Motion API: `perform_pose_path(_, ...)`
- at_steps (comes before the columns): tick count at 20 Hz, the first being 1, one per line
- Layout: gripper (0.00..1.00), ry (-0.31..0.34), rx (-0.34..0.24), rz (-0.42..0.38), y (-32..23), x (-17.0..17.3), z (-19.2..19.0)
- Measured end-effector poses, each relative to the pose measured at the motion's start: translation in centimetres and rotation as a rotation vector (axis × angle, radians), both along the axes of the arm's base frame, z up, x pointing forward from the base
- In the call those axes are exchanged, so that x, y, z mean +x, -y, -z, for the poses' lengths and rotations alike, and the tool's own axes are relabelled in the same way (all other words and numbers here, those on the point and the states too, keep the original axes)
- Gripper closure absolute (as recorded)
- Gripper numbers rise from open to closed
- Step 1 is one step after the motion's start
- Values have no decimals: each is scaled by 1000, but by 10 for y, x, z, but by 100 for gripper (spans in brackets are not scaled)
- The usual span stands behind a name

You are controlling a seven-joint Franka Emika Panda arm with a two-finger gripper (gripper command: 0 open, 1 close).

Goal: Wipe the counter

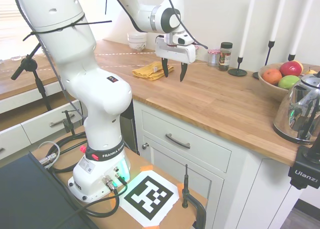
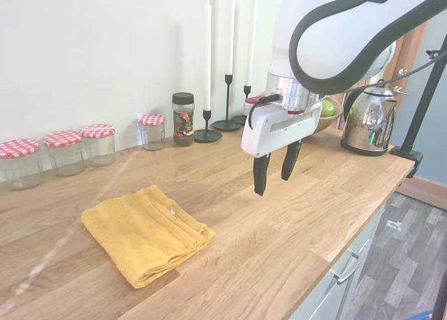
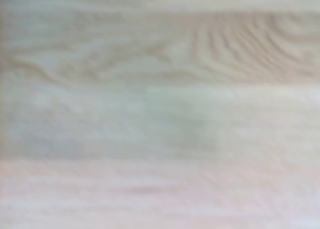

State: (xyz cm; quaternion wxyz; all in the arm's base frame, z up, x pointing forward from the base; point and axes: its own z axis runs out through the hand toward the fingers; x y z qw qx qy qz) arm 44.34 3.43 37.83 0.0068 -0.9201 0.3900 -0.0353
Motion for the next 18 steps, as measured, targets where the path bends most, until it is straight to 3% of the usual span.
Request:
perform_pose_path(8,0,25,-29,-83,-63,45,-20)
perform_pose_path(18,0,7,-37,-195,-156,80,-38)
